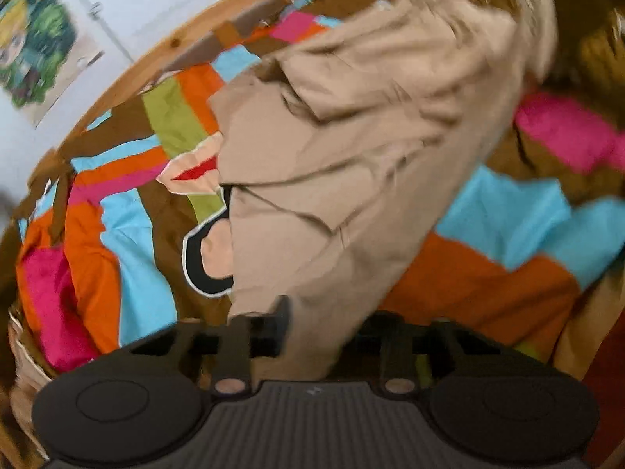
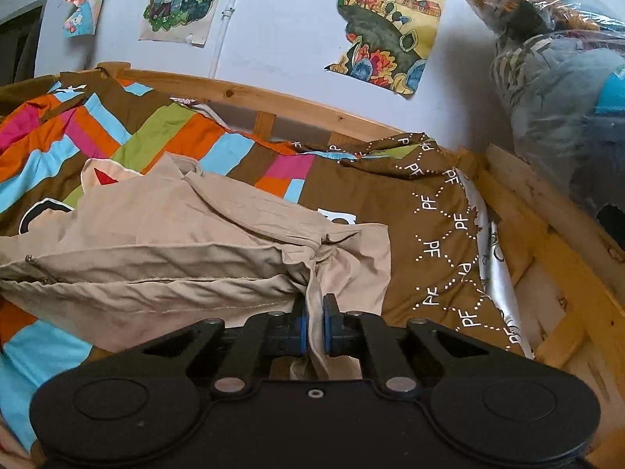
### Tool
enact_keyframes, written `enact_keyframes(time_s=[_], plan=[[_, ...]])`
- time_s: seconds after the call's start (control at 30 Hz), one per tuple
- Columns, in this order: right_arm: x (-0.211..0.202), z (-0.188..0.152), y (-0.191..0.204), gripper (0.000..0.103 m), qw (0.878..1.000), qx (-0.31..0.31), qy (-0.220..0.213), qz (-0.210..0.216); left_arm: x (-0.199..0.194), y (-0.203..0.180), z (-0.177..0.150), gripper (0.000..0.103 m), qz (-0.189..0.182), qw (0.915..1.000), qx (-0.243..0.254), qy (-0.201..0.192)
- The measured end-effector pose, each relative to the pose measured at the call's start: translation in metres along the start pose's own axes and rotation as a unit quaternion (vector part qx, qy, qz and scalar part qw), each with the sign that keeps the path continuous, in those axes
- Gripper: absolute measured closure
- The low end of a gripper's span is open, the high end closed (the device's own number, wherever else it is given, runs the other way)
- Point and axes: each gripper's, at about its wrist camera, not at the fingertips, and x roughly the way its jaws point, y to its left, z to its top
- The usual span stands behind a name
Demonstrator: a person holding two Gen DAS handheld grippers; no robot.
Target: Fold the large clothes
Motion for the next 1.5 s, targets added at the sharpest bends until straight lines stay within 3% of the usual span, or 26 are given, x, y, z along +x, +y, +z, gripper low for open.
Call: enact_keyframes(time_s=[0.17,0.3,0.4,0.6,0.7,0.8,0.93,1.1,1.17,1.33,1.5], plan=[[-0.014,-0.028,0.005,0.096,1.000,0.006,-0.004,-0.023,-0.022,0.011,0.006,0.100,0.025,0.9958,-0.036,-0.080],[-0.035,-0.065,0.009,0.098,0.998,0.036,-0.017,-0.037,-0.056,0.033,0.010,0.100,0.022,0.9836,-0.090,-0.155],[-0.073,-0.083,0.009,0.099,0.994,0.075,-0.072,-0.045,-0.087,0.049,0.010,0.100,0.003,0.9726,-0.131,-0.192],[-0.134,-0.091,0.003,0.099,0.984,0.098,-0.129,-0.071,-0.133,0.060,0.001,0.100,-0.047,0.9596,-0.155,-0.230],[-0.157,-0.091,-0.002,0.099,0.983,0.103,-0.139,-0.068,-0.126,0.054,0.001,0.100,-0.064,0.9624,-0.158,-0.211],[-0.155,-0.099,-0.001,0.099,0.986,0.094,-0.121,-0.068,-0.113,0.051,0.010,0.100,-0.059,0.9684,-0.147,-0.192],[-0.130,-0.091,0.001,0.099,0.990,0.064,-0.105,-0.076,-0.089,0.061,0.039,0.100,-0.041,0.9746,-0.141,-0.169],[-0.072,-0.052,-0.018,0.098,0.991,0.042,-0.095,-0.088,-0.032,0.084,0.087,0.099,-0.036,0.9794,-0.155,-0.124],[-0.040,-0.035,-0.026,0.098,0.992,0.037,-0.081,-0.088,-0.002,0.096,0.102,0.099,-0.059,0.9752,-0.190,-0.097],[0.041,-0.009,-0.031,0.097,0.996,0.013,-0.030,-0.088,0.077,0.122,0.123,0.099,-0.115,0.9501,-0.289,-0.023],[0.104,-0.016,-0.033,0.096,0.998,0.013,0.018,-0.066,0.124,0.120,0.129,0.098,-0.130,0.9523,-0.276,0.009]])
